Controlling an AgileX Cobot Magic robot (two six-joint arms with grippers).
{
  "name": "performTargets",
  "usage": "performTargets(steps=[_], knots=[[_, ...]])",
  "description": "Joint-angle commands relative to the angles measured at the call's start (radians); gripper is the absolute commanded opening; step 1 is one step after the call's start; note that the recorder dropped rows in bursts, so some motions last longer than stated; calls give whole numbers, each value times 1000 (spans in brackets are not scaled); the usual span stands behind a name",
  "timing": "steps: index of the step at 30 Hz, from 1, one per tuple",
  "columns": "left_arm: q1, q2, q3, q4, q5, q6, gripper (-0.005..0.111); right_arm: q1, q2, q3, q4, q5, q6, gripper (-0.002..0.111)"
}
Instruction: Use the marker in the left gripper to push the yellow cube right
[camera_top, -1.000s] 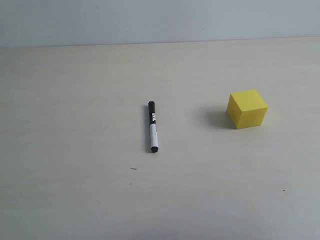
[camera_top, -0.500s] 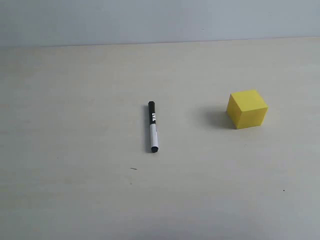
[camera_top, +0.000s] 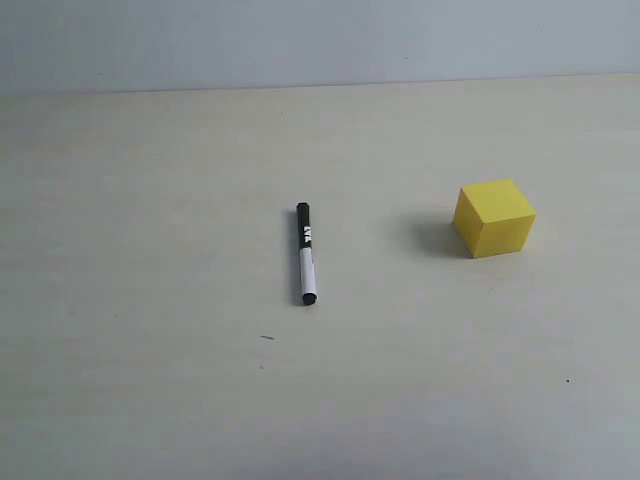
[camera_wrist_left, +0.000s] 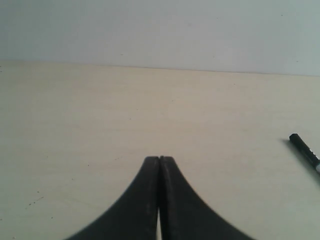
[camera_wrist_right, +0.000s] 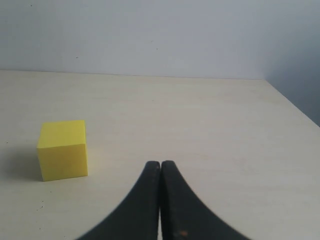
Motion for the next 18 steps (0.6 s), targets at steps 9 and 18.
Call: performTargets(steps=[9, 18], knots=[[2, -5, 3, -1, 0, -7, 0, 8, -6, 5, -1, -3, 0, 0], [2, -5, 3, -1, 0, -7, 0, 127, -6, 5, -1, -3, 0, 0]])
